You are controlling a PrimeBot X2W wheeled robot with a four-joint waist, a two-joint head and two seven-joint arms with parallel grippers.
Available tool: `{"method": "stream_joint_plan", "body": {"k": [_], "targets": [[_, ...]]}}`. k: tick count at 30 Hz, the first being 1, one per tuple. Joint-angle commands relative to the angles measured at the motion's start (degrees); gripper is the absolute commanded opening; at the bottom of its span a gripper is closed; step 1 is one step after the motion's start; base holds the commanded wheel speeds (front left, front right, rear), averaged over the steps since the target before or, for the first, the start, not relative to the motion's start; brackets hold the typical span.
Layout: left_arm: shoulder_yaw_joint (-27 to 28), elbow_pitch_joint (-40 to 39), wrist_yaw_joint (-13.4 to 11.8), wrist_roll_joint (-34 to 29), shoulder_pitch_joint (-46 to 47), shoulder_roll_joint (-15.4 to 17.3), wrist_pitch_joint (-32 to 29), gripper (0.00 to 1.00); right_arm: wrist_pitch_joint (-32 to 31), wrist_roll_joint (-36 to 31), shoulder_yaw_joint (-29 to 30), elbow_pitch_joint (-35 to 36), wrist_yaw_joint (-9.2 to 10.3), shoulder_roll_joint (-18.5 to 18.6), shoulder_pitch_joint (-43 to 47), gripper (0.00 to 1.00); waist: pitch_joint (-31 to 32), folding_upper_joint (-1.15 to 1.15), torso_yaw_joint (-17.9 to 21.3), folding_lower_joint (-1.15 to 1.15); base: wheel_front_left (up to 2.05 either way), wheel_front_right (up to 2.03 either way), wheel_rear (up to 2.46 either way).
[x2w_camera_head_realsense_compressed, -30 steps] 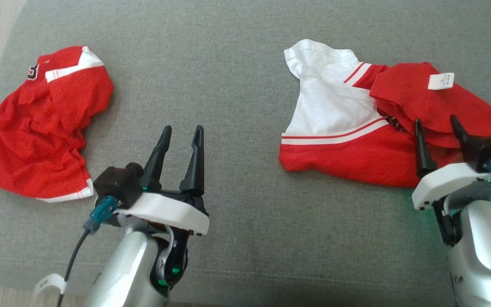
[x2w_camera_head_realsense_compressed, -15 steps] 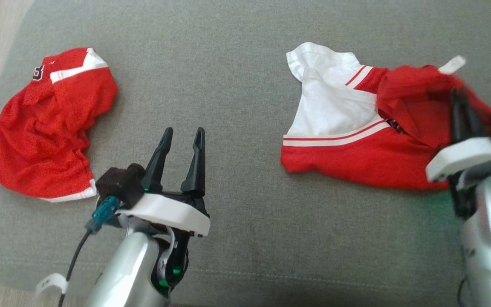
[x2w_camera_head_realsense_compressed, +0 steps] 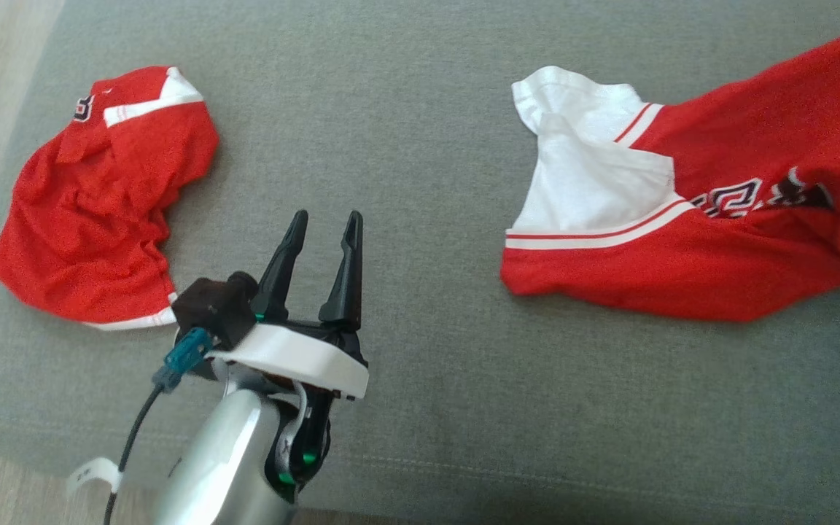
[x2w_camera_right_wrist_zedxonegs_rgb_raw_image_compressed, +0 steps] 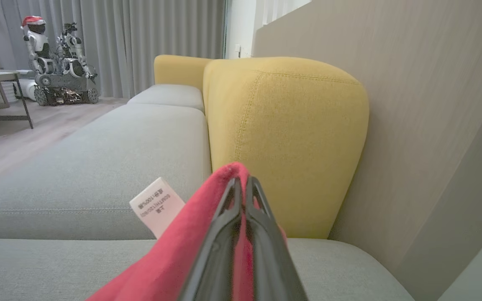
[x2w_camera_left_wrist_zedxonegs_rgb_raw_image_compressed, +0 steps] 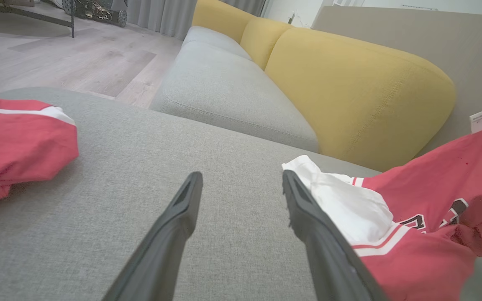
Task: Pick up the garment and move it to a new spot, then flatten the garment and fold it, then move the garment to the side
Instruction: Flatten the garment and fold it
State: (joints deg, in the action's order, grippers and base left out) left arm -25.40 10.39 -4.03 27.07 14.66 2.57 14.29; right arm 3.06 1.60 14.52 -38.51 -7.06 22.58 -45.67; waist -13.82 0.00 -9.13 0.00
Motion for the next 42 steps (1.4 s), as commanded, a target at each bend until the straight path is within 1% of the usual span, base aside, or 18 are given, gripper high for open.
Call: {"method": "stream_joint_plan", "body": {"k": [1, 5, 6, 7, 11, 14, 19, 25, 32, 37, 42], "targets": [[1.49, -2.13, 0.09, 0.30, 2.25, 0.31, 0.71, 1.00, -0.23, -0.84, -0.40, 1.01, -0.43, 1.26, -2.12, 0.00, -0.32, 0.00, -0.49, 0.00, 0.00, 0.00, 0.00], [1.53, -2.69, -0.14, 0.53, 2.95, 0.31, 0.71, 1.00, -0.71, -2.92, 0.80, -4.88, -0.43, 4.12, -7.15, 0.00, -1.92, 0.00, -1.52, 0.00, 0.00, 0.00, 0.00], [1.54, -2.70, -0.17, 0.58, 3.00, 0.31, 0.71, 1.00, -0.70, -3.57, 0.74, -6.48, -0.43, 4.63, -8.16, 0.38, -2.15, 0.00, -1.65, 0.00, 0.00, 0.00, 0.00], [1.49, -2.66, -0.18, 0.60, 3.01, 0.31, 0.71, 1.00, -0.71, -4.21, 0.71, -8.06, -0.43, 4.99, -9.03, 1.00, -2.32, 0.00, -1.74, 0.00, 0.00, 0.00, 0.00], [1.36, -2.64, -0.20, 0.69, 3.21, 0.31, 0.71, 1.00, -1.10, -7.25, 1.54, -13.62, -0.43, 5.97, -11.71, 1.00, -2.83, 0.00, -1.82, 0.00, 0.00, 0.00, 0.00], [1.46, -2.65, -0.38, 0.79, 3.41, 0.31, 0.71, 1.00, -1.81, -9.63, 2.44, -16.76, -0.43, 5.72, -12.43, 1.00, -2.65, 0.00, -1.53, 0.00, 0.00, 0.00, 0.00], [1.75, -2.18, -0.41, 0.56, 3.17, 0.31, 0.71, 1.00, -2.04, -12.71, 3.94, -19.21, -0.43, 4.65, -12.18, 1.00, -0.83, 0.00, -0.25, 0.00, 0.00, 0.00, 0.00], [2.51, -1.81, -0.39, 0.09, 2.41, 0.31, 0.71, 1.00, -0.41, -14.68, 4.88, -20.47, -0.43, 3.22, -11.70, 1.00, 2.14, 0.00, 1.88, 0.00, 0.00, 0.00, 0.00], [3.80, -1.40, -0.29, -0.50, 0.95, 0.31, 0.71, 1.00, 1.77, -14.02, 3.82, -21.05, -0.43, 1.30, -10.56, 1.00, 5.45, 0.00, 4.71, 0.00, 0.00, 0.00, 0.00], [4.96, -1.82, -0.33, -0.82, 0.24, 0.31, 0.71, 1.00, 4.28, -11.78, 1.63, -19.31, -0.43, -1.60, -8.32, 1.00, 6.70, 0.00, 6.81, 0.00, 0.00, 0.00, 0.00], [5.18, -2.05, -0.39, -0.65, -0.41, 0.31, 0.71, 1.00, 6.74, -7.64, -1.26, -16.33, -0.43, -4.73, -4.47, 1.00, 7.53, 0.00, 8.44, 0.00, 0.00, 0.00, 0.00]]}}
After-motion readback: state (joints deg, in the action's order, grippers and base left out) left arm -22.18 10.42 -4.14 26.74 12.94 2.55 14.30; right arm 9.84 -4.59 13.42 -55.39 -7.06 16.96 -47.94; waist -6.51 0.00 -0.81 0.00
